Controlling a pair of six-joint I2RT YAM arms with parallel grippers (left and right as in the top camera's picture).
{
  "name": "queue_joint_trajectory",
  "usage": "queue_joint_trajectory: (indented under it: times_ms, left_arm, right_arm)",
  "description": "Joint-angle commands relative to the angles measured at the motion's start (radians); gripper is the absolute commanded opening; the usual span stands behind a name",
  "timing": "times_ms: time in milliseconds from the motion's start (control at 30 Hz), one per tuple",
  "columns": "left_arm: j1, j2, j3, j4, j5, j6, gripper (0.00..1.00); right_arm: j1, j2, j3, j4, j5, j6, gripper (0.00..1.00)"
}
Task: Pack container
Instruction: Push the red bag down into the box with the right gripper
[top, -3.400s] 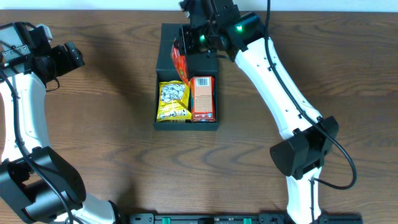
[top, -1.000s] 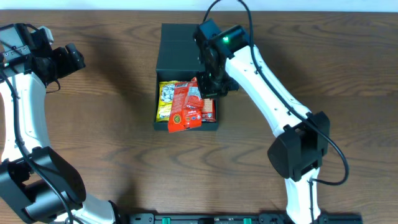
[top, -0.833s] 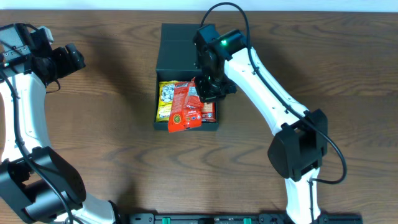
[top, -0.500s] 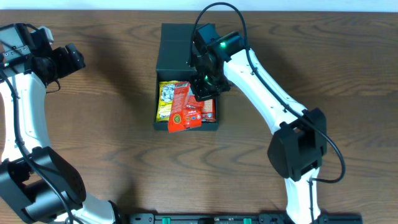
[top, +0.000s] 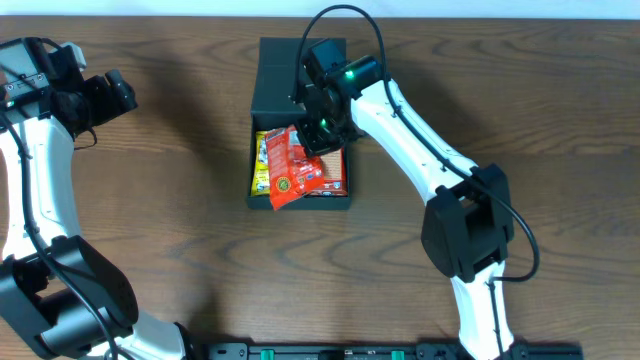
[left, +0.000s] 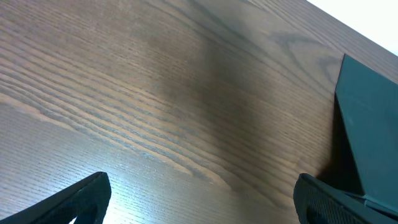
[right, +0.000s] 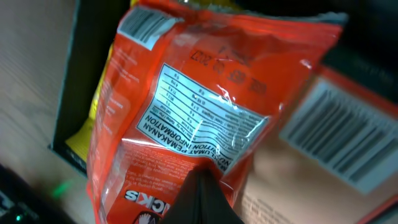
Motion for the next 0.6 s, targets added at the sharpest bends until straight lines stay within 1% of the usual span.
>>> queue_joint_trajectory:
  times_ms: [0,233,300,467,567]
  left_arm:
    - [0.006,0.007,0.006,-0.002,0.000,0.013,0.95]
    - [0.006,0.007,0.006,-0.003,0.000,0.013,0.95]
    - [0.006,0.007,0.006,-0.003,0.000,0.013,0.95]
    - [0.006,0.007,0.006,-0.003,0.000,0.014,0.95]
    - [0.006,0.007,0.006,-0.003,0.000,0.014,0.95]
  right_arm:
    - [0.010,0.023,-0.008,0.022,0.002,-0.014,0.01]
    - [0.003,0.030,-0.003,0.001,0.008,-0.016,0.02]
    - [-0.010,0.010,0.017,-0.007,0.008,-0.045,0.01]
    - [-0.044,-0.046,0.074,-0.075,0.022,-0.090,0.01]
    - [-0.057,-0.057,0.074,-0.138,-0.019,-0.101,0.01]
